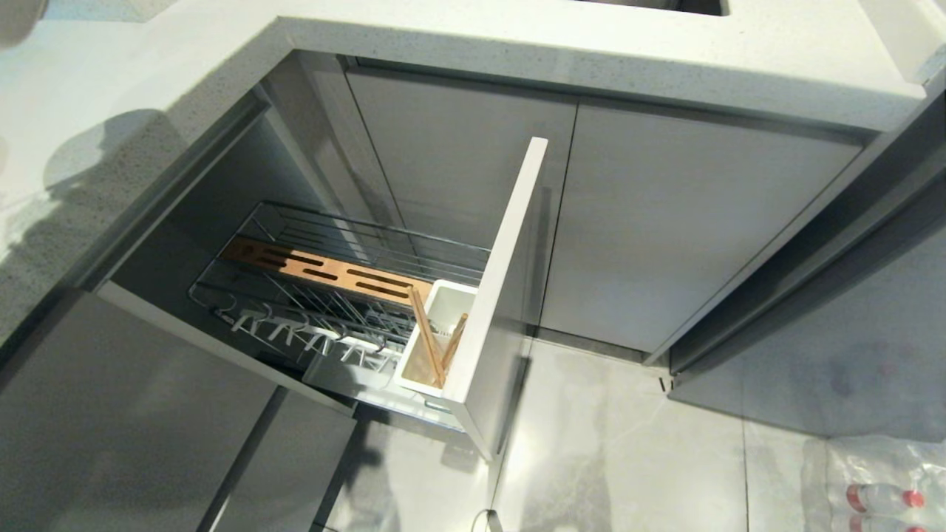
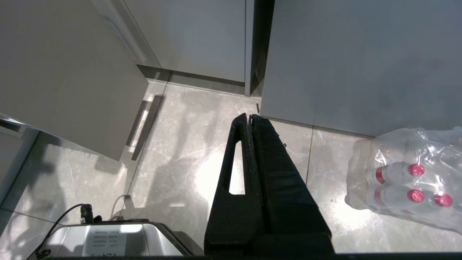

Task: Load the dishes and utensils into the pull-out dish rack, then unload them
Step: Pick up the bowl and place it in the cupboard

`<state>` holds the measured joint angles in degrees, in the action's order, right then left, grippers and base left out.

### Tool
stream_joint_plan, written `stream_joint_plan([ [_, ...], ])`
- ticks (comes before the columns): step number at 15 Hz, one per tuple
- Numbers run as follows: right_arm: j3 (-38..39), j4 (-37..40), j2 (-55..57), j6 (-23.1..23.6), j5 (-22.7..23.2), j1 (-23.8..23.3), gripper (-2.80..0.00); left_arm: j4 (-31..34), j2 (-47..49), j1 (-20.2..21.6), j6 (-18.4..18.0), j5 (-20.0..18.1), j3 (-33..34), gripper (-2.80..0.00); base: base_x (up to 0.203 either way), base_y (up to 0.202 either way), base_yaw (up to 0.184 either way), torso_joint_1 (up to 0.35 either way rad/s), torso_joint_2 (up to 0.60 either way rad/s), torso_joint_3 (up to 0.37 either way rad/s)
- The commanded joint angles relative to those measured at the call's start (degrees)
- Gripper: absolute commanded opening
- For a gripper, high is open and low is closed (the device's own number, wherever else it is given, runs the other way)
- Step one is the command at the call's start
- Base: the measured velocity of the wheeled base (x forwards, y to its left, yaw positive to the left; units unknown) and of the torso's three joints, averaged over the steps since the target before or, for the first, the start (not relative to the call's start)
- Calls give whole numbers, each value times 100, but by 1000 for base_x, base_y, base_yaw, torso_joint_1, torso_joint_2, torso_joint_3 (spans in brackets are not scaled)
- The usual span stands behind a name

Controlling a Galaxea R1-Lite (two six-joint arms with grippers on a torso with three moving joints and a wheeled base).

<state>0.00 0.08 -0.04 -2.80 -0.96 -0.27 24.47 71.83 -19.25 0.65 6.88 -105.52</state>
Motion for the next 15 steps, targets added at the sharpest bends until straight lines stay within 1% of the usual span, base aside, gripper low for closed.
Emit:
stream_joint_plan([
  [1, 9, 1, 4, -1, 0, 0, -280, -83, -547, -349, 59, 367, 535, -280, 0, 0, 0, 0, 0, 0],
  [2, 9, 1, 4, -1, 0, 0, -280, -286, -721, -629, 280, 538, 847, -280, 0, 0, 0, 0, 0, 0],
  [3, 9, 1, 4, -1, 0, 0, -280, -643, -941, -955, 586, 590, 1284, -280, 0, 0, 0, 0, 0, 0],
  [4, 9, 1, 4, -1, 0, 0, -280, -998, -1079, -1166, 818, 626, 1680, -280, 0, 0, 0, 0, 0, 0],
  [5, 9, 1, 4, -1, 0, 0, -280, -1549, -1181, -1291, 1184, 668, 2107, -280, 0, 0, 0, 0, 0, 0],
  [7, 9, 1, 4, -1, 0, 0, -280, -2622, -1245, -1500, 2141, 811, 2767, -280, 0, 0, 0, 0, 0, 0],
  [8, 9, 1, 4, -1, 0, 0, -280, -2995, -1144, -1682, 2677, 1057, 3063, -280, 0, 0, 0, 0, 0, 0],
  [9, 9, 1, 4, -1, 0, 0, -280, -3239, -953, -1827, 3136, 1281, 3191, -280, 0, 0, 0, 0, 0, 0],
  [11, 9, 1, 4, -1, 0, 0, -280, -3648, -506, -2044, 3742, 1551, 3325, -280, 0, 0, 0, 0, 0, 0],
  [13, 9, 1, 4, -1, 0, 0, -280, -3990, 13, -2155, 4133, 1796, 3334, -280, 0, 0, 0, 0, 0, 0],
  [15, 9, 1, 4, -1, 0, 0, -280, -4303, 580, -2172, 4389, 2013, 3317, -280, 0, 0, 0, 0, 0, 0],
])
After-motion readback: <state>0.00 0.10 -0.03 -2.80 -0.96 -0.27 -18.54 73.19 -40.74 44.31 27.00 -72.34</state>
